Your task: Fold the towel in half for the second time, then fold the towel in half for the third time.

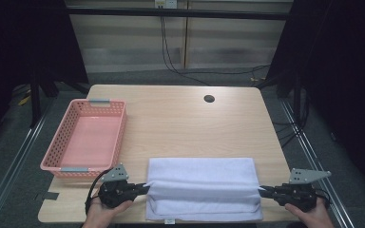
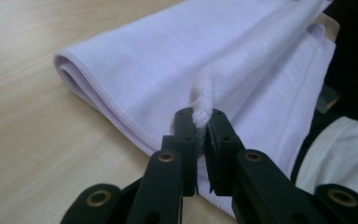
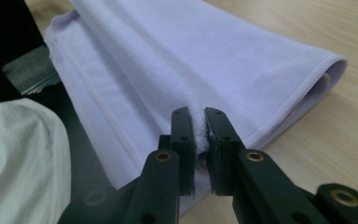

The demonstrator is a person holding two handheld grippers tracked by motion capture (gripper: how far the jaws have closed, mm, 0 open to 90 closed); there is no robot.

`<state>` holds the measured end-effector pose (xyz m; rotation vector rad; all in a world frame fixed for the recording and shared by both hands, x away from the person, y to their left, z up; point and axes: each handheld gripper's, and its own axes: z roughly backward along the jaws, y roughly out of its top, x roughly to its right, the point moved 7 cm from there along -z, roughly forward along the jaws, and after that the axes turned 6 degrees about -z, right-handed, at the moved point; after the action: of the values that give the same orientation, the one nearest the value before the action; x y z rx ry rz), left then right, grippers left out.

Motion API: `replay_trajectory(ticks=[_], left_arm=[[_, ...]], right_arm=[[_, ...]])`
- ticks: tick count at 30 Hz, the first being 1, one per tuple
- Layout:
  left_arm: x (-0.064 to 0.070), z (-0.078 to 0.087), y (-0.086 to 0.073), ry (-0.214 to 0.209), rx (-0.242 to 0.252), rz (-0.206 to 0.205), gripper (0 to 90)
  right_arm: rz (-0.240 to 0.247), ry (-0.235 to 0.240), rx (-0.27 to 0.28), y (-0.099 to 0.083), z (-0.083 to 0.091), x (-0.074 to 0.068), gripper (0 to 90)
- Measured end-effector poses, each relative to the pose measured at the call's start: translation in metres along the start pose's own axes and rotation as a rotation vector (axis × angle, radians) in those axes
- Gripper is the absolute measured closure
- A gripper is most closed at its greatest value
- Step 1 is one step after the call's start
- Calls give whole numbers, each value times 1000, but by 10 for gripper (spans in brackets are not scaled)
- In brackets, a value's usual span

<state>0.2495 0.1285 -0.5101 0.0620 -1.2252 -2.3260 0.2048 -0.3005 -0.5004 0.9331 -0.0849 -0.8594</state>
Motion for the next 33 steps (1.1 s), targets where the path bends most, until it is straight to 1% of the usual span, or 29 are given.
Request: replay_trajectory(ticks=[2, 3, 4, 5, 6, 7, 8, 9, 10, 11, 12, 14, 16, 17, 18, 20, 21, 22, 23, 24, 25, 26, 27, 28, 29, 30, 31, 32, 33], left_arm=[[4, 2, -4, -11, -5, -11, 843], [6, 4, -5, -14, -4, -16, 841], [7, 6, -7, -26, 5, -26, 841], [9, 8, -9, -33, 14, -25, 832], [10, 11, -11, -38, 21, -25, 808], [12, 14, -12, -52, 29, -20, 791], [13, 17, -14, -62, 39, -21, 791], [13, 19, -15, -61, 47, -15, 785], [12, 21, -16, -63, 58, -10, 753], [9, 22, -15, -45, 63, 2, 715], [6, 22, -13, -37, 65, 1, 698], [2, 18, -7, -29, 64, 0, 682], [-3, 8, 1, -22, 39, -21, 668], [-6, 2, 5, -21, 25, -19, 660], [-9, -4, 10, -15, 13, -12, 647], [-14, -16, 21, -26, 4, -13, 646], [-18, -23, 25, -21, -12, -11, 642], [-23, -30, 28, -16, -29, 7, 635], [-26, -36, 31, -30, -41, 10, 631], [-31, -43, 33, -21, -51, 7, 625], [-35, -49, 34, -7, -68, 13, 623], [-41, -57, 35, -16, -81, 19, 624], [-44, -59, 35, -15, -83, 15, 624], [-46, -62, 34, -10, -88, 24, 621], [-47, -65, 33, -17, -80, 29, 611], [-46, -65, 32, -35, -71, 21, 582], [-46, -66, 29, -32, -77, 15, 569], [-47, -67, 26, -25, -86, 15, 563], [-48, -68, 24, -28, -89, 21, 557]], right_arm=[[17, 8, -12, -2, 1, -4, 832], [19, 8, -15, -3, 3, -7, 831], [18, 12, -19, -5, 4, -8, 824], [25, 19, -30, -7, 4, -10, 807], [28, 25, -40, -9, 5, -13, 770], [16, 37, -53, -11, 6, -15, 731], [14, 52, -61, -13, 8, -17, 729], [20, 73, -58, -14, 11, -20, 727], [27, 72, -51, -13, 14, -21, 709], [26, 67, -40, -11, 16, -21, 697], [27, 55, -25, -7, 18, -20, 687], [19, 18, -6, 0, 16, -17, 640], [2, 2, 19, 8, 7, -14, 616], [-1, -4, 21, 11, 1, -14, 604], [-4, -16, 18, 14, -6, -14, 594], [3, -20, 0, 18, -19, -15, 580], [8, -24, -8, 21, -26, -15, 568], [8, -25, -14, 23, -33, -15, 553], [2, -21, -23, 25, -40, -14, 549], [-1, -21, -27, 27, -47, -12, 532], [-14, -33, -40, 29, -54, -9, 505], [-17, -44, -51, 30, -60, -5, 503], [-30, -68, -80, 30, -69, 2, 490], [-38, -80, -84, 30, -73, 5, 487], [-50, -79, -95, 29, -76, 8, 479], [-62, -74, -111, 28, -81, 11, 459], [-83, -69, -117, 27, -84, 15, 452], [-85, -83, -130, 26, -86, 18, 467], [-71, -86, -133, 25, -88, 19, 470]])
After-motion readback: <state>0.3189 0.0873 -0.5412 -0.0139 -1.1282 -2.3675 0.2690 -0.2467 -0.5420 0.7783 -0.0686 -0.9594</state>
